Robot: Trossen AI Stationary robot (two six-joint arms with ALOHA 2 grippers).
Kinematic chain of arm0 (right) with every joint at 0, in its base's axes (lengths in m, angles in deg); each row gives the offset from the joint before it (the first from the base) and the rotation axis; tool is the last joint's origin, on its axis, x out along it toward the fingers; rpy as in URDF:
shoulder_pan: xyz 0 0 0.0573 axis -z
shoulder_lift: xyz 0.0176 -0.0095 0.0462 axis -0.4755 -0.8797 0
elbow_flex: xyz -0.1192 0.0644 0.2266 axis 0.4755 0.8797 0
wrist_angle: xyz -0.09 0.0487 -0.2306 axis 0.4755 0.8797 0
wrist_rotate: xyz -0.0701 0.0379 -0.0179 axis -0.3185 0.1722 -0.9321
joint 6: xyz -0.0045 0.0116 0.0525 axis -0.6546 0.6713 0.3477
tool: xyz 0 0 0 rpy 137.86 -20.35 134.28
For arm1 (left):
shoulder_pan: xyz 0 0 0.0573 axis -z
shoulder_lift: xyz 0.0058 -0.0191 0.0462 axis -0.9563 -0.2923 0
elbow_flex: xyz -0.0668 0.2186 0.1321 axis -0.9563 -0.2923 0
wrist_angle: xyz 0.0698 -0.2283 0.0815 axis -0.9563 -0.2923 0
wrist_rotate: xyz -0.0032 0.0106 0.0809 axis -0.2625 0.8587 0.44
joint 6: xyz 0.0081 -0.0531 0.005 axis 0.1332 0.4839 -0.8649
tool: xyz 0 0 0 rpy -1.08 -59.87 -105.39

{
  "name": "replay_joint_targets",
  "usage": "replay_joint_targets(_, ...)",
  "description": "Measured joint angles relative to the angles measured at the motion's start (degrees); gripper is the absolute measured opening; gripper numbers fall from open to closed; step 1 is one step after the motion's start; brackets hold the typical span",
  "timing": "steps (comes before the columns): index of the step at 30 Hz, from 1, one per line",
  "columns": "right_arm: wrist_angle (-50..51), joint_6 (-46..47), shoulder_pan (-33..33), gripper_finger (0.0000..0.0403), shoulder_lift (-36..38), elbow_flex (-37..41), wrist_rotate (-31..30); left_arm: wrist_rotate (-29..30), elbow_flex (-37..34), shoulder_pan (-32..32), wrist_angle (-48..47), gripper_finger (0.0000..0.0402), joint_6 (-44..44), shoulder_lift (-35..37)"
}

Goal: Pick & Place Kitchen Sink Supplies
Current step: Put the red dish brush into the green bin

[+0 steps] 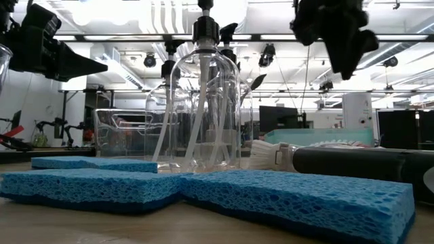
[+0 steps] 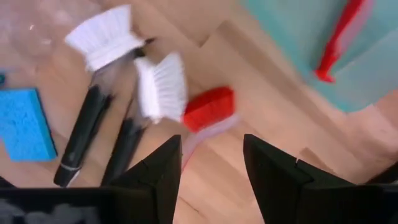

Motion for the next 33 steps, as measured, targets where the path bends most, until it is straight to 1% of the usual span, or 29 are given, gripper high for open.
replay_joint_targets(4, -0.29, 4.93, -5.56, 0.0158, -0.46, 1.14, -2.83, 0.02, 0.0, -0.02, 0.02, 0.0, -0.01, -0.01)
replay_joint_targets(9, -1.19, 12.59, -9.76, 0.0147, -0.61, 4.33, -4.25, 0.0, 0.0, 0.0, 0.02, 0.0, 0.0, -0.12)
replay_joint_targets(12, -3.19, 17.12, -12.29, 0.014, -0.59, 7.17, -3.37, 0.0, 0.0, -0.02, 0.02, 0.0, -0.01, -0.12)
replay_joint_targets(15, -8.52, 19.8, -14.26, 0.0134, -0.59, 10.4, -1.56, -0.01, 0.0, 0.0, 0.02, 0.0, -0.01, -0.12)
replay_joint_targets(17, -12.66, 20.31, -14.81, 0.0129, -0.61, 12.61, -0.04, 0.0, 0.0, 0.0, 0.02, 0.0, 0.0, -0.12)
replay_joint_targets(21, -18.43, 21.73, -14.97, 0.0121, -0.59, 16.34, 0.2, 0.01, 0.0, -0.02, 0.02, 0.0, 0.0, -0.12)
replay_joint_targets(27, -19.75, 25.32, -15.07, 0.011, -0.61, 20.46, 0.18, 0.0, 0.0, -0.01, 0.02, 0.0, 0.0, -0.12)
replay_joint_targets(33, -26.97, 26.03, -15.6, 0.0105, -0.61, 23.54, 0.12, -0.01, 0.0, -0.02, 0.02, 0.0, -0.01, -0.12)
